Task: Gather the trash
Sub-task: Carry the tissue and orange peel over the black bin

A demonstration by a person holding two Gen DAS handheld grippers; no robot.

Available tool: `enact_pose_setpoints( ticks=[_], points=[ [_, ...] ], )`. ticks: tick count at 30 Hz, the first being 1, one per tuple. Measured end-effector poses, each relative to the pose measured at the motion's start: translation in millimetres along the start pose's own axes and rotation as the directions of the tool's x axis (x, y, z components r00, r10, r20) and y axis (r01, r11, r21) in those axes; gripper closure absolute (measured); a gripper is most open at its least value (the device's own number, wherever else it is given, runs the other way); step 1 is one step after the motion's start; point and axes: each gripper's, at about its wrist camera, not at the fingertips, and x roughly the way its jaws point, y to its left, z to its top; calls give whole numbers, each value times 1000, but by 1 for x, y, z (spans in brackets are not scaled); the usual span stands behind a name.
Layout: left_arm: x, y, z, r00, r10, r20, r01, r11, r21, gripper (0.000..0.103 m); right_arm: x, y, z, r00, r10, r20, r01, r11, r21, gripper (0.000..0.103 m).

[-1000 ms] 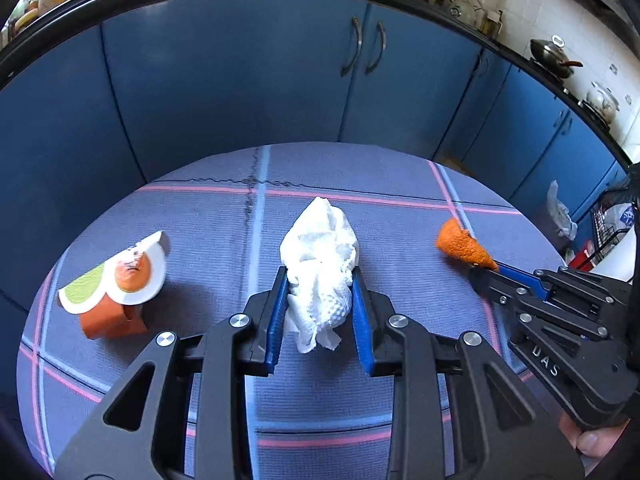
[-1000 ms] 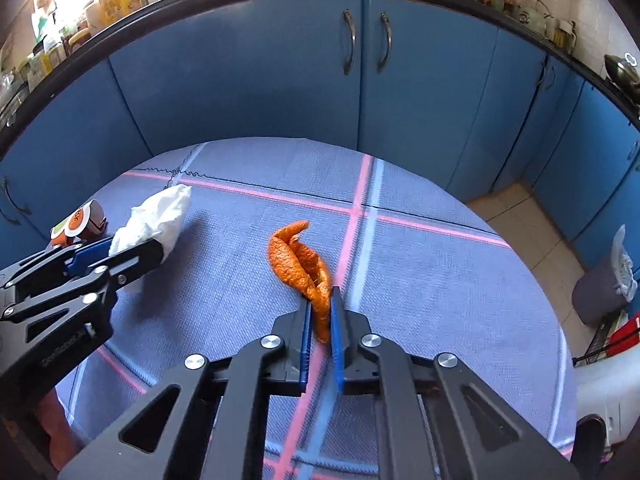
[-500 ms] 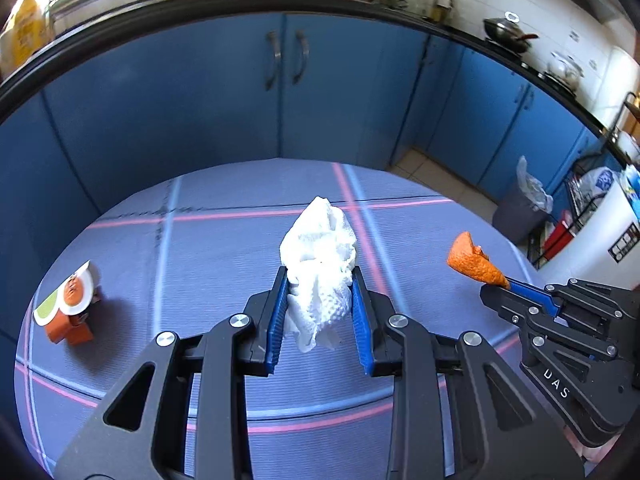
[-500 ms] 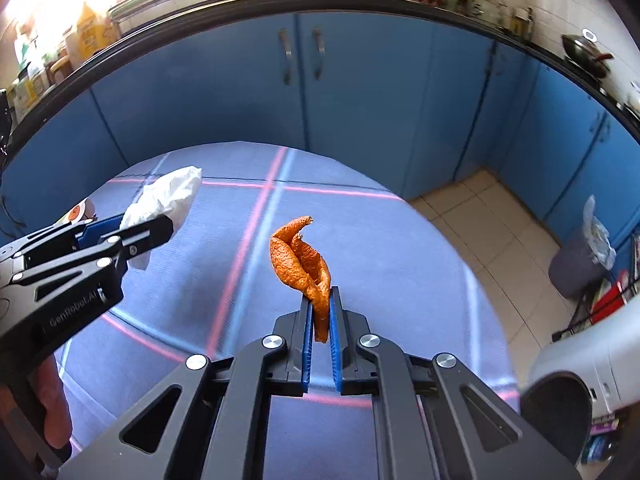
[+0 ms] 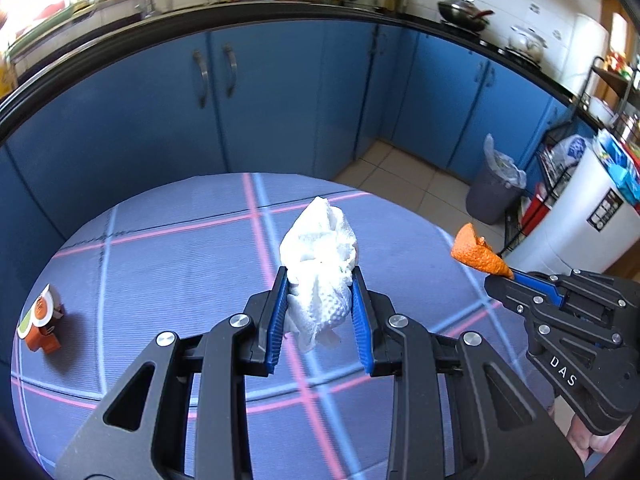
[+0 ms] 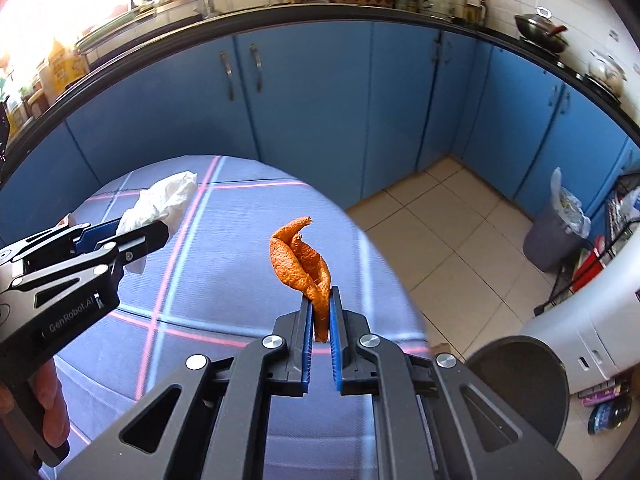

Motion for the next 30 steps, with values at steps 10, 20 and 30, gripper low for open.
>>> enact_pose_setpoints(
  ticks=[10, 20, 30],
  points=[
    [-1, -64, 2, 999, -45, -3, 45, 995, 93, 73, -25, -47, -18, 999, -50, 9, 49, 997, 66, 95],
    [-4, -132, 0, 995, -94, -16, 96, 978, 187, 73, -52, -94, -44, 995, -98, 9, 96, 987, 132, 95],
    [0, -180, -4, 991, -128, -36, 133, 960, 247, 73, -70, -136, -67, 991, -133, 3, 130, 972, 194, 95]
  ],
)
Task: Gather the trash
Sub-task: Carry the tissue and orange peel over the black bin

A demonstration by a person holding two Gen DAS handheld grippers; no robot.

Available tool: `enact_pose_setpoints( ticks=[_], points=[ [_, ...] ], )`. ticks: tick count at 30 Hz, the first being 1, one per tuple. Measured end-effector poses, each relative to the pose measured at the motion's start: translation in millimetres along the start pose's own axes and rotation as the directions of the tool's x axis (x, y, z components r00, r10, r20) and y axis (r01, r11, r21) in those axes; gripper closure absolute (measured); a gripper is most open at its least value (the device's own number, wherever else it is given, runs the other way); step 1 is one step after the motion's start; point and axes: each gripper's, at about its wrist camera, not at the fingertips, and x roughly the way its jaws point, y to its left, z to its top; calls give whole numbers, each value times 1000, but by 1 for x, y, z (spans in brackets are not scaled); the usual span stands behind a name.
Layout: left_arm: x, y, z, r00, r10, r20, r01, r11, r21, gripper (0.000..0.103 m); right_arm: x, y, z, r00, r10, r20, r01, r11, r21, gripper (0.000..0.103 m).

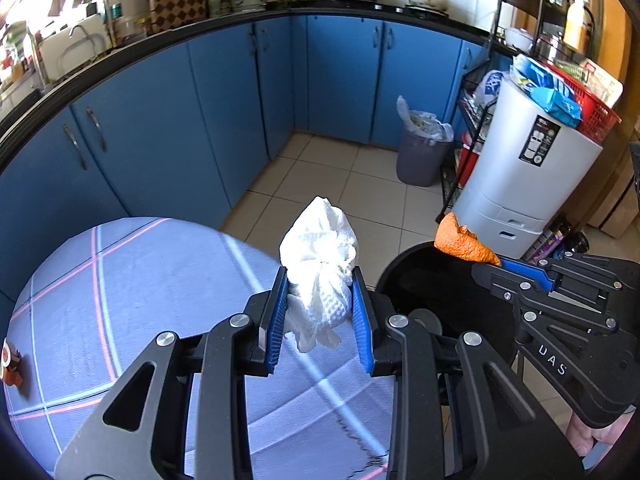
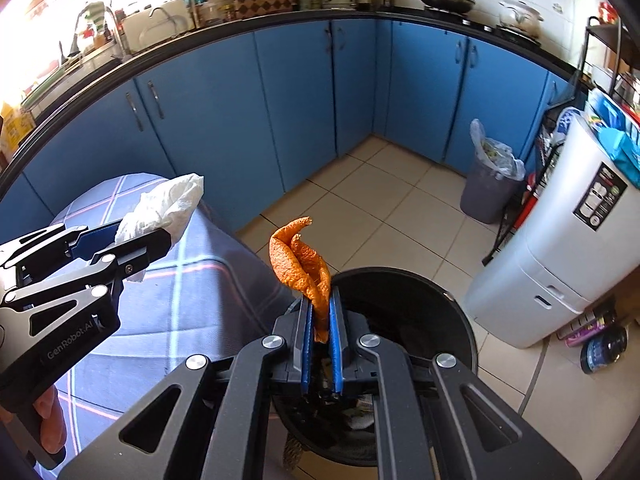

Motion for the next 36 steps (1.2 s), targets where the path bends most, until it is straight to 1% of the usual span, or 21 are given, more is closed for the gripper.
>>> enact_pose_setpoints(
  ticks=[8, 15, 24, 30, 36],
  points=[
    [5, -24, 4, 1000, -17, -11, 17, 999, 33, 72, -5, -20, -8, 1000, -20, 1, 20, 999, 31, 95],
    [4, -42, 9, 1000, -27, -2, 27, 998, 59, 72, -12, -29, -11, 999, -29, 13, 28, 999, 42, 95],
    [4, -58, 15, 1000, -28, 2, 27, 996, 83, 72, -19, -38, -13, 999, -35, 25, 34, 998, 55, 95],
    [5, -68, 18, 999, -43, 1, 42, 995, 89, 72, -22, -46, -16, 999, -37, 30, 35, 997, 69, 95],
    [11, -80, 15, 999, -53, -13, 54, 993, 105, 72, -16, -54, -21, 999, -34, 14, 33, 996, 88, 95]
  ],
)
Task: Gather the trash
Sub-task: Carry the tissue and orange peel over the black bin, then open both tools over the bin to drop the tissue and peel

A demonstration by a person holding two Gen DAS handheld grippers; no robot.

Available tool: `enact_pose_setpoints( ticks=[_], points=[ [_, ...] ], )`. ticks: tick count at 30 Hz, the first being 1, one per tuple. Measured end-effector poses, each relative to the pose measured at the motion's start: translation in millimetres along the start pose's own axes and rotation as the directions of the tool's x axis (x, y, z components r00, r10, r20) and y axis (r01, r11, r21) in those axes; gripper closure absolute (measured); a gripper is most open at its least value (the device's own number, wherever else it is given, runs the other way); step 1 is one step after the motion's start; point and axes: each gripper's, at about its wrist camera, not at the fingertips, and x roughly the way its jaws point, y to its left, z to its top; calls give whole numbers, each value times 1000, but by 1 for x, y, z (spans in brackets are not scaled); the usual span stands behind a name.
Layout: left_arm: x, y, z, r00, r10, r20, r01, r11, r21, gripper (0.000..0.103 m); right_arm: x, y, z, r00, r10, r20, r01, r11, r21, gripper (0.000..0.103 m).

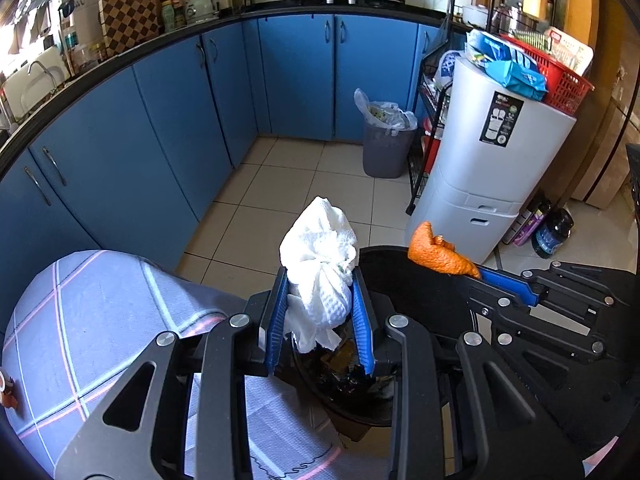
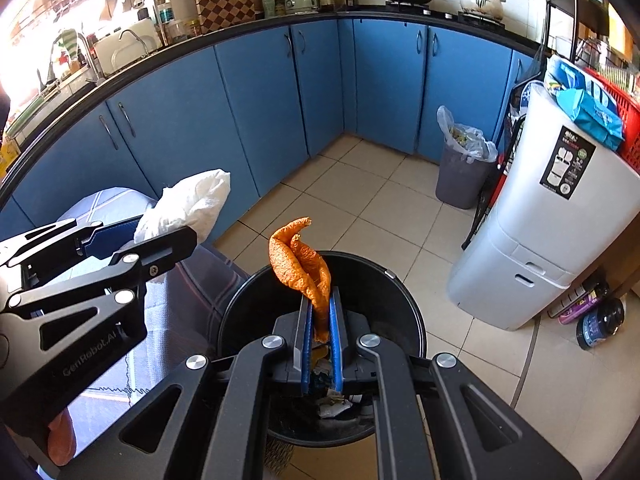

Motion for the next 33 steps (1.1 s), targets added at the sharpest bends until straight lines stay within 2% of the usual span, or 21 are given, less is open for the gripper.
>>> enact_pose_setpoints(
  ticks=[14, 26, 28, 29, 30, 31, 33],
  points=[
    [12, -6, 4, 1000, 9, -12, -9, 1000, 3, 71, 9, -18, -6, 1000, 18, -21, -17, 999, 38, 95],
    [19, -4, 2, 999, 19, -32, -19, 1000, -2, 70, 15, -17, -8, 999, 26, -40, -25, 999, 44, 95],
    [20, -2, 2, 999, 17, -40, -17, 1000, -12, 61, 16, -17, -8, 999, 25, -45, -23, 999, 45, 95],
    [19, 0, 2, 999, 19, -37, -19, 1000, -22, 42, 17, -18, -7, 999, 20, -48, -18, 999, 44, 95],
    [17, 1, 2, 999, 21, -25, -21, 999, -31, 27, 18, -17, -7, 999, 8, -54, -6, 999, 41, 93],
    [12, 3, 3, 1000, 28, 6, -28, 999, -46, 24, 18, -17, -7, 998, -9, -58, 11, 999, 35, 93],
    [8, 5, 3, 999, 25, 21, -24, 998, -51, 22, 17, -16, -7, 999, -12, -53, 14, 999, 29, 93]
  ],
)
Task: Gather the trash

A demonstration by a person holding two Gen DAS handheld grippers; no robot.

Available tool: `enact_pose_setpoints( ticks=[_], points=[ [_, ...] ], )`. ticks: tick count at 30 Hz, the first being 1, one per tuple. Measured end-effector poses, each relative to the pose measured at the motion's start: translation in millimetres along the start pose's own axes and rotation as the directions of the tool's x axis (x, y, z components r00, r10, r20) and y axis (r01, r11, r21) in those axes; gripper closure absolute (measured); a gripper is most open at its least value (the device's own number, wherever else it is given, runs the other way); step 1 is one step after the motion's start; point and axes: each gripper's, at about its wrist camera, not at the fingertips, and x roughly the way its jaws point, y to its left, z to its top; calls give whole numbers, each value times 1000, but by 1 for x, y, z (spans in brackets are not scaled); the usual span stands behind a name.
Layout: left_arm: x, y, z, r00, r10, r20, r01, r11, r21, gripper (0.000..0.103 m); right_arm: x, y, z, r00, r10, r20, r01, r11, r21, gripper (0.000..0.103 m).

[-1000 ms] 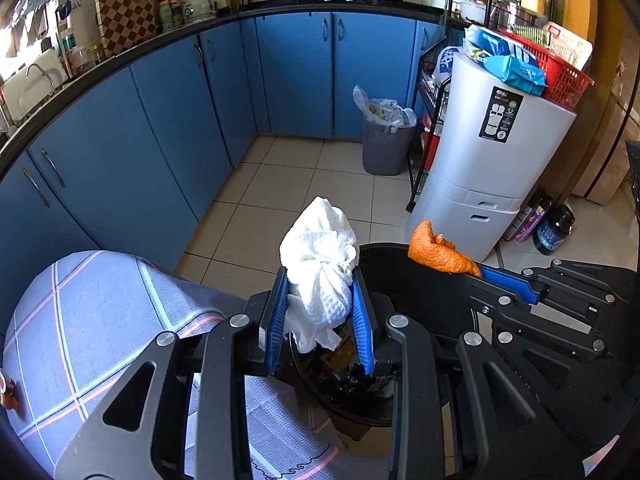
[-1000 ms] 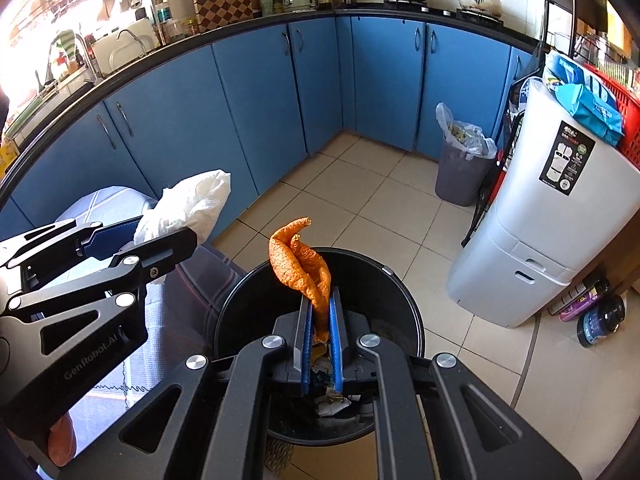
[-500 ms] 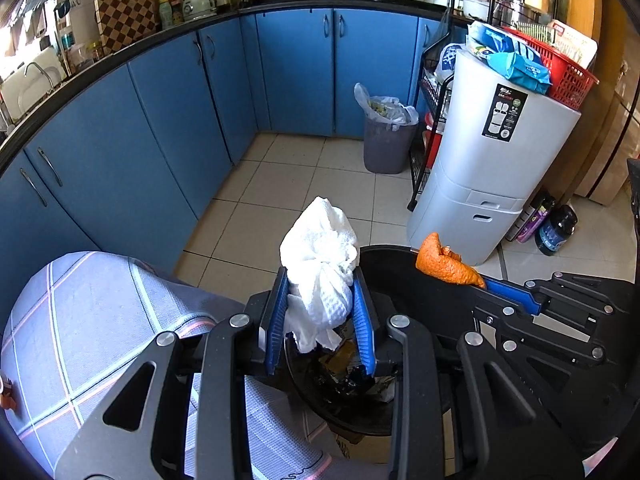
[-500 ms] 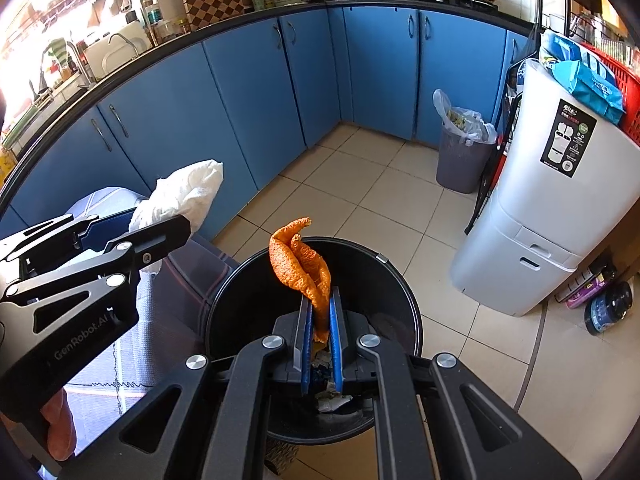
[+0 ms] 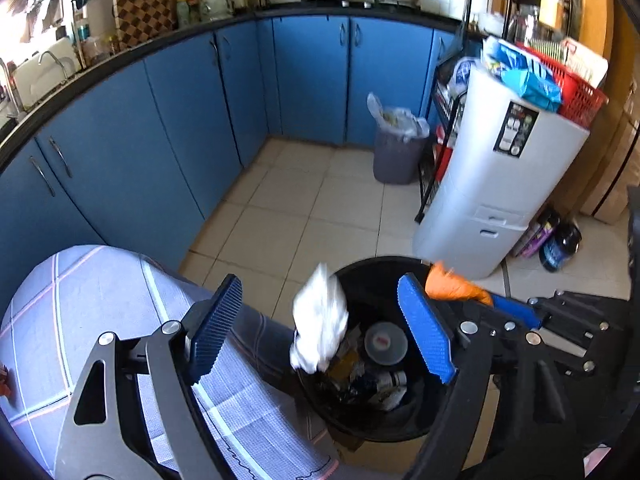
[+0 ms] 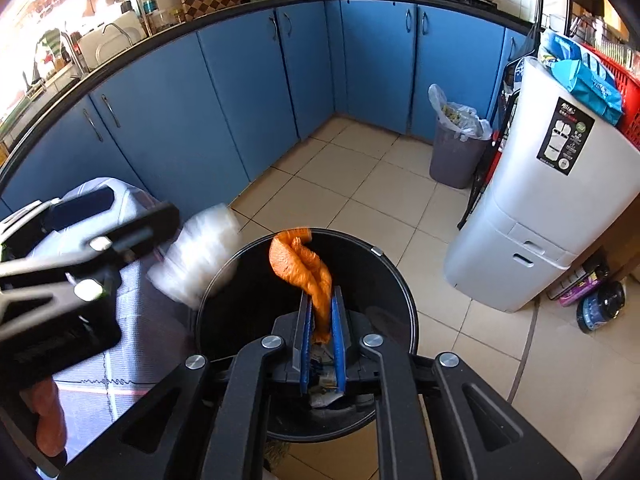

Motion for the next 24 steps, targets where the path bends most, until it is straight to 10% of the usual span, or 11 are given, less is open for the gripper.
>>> enact_pose_setpoints(
  ticks=[7, 11, 24],
  points=[
    [1, 5, 0, 1000, -11, -17, 10, 1000, -22, 15, 6, 5, 0, 998, -45, -34, 44, 999, -25, 85],
    [2, 8, -1, 1000, -9, -22, 8, 1000, -28, 15, 7, 3, -4, 998, -54, -21, 53, 998, -34, 17],
    [0, 4, 0, 1000, -13, -19, 13, 1000, -16, 9, 0, 0, -3, 997, -74, 11, 74, 997, -14, 17]
  ],
)
